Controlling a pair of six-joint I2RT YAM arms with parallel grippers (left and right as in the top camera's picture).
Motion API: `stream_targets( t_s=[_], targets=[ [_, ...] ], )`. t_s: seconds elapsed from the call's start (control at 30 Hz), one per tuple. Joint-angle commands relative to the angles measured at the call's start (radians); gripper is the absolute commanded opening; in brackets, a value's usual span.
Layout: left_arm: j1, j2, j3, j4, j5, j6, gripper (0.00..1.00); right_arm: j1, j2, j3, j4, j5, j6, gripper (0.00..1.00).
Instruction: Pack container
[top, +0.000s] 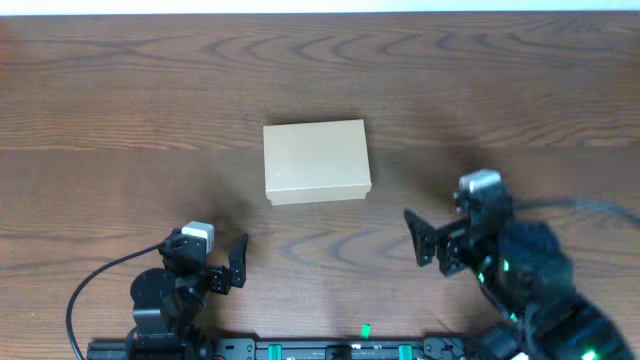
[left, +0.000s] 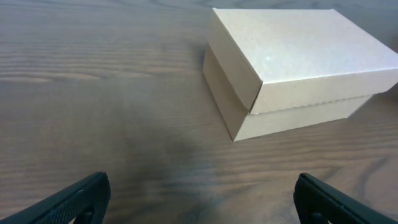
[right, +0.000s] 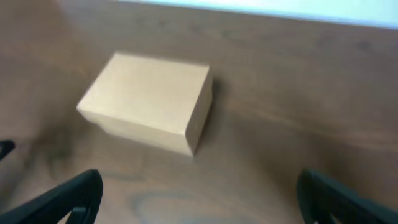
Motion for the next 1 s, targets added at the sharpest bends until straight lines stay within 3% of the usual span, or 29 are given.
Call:
stream_targets(
  t_s=[0.0, 0.17, 0.37, 0.97],
  targets=[
    [0.0, -0.007, -0.013, -0.002, 0.008, -0.006, 0.95, -0.006, -0.147, -0.199, 0.103, 0.007, -0.014, 0.99],
    [0.0, -0.007, -0.013, -0.002, 0.008, -0.006, 0.96, -0.006, -0.334, -0.425, 0.145, 0.005, -0.014, 0.99],
    [0.0, -0.007, -0.013, -0.002, 0.008, -0.006, 0.95, -0.001, -0.485, -0.557, 0.145, 0.001, 0.002, 0.99],
    [0.0, -0.007, -0.013, -0.002, 0.008, -0.006, 0.95, 0.003, -0.538, -0.584, 0.152, -0.018, 0.001, 0.99]
  ],
)
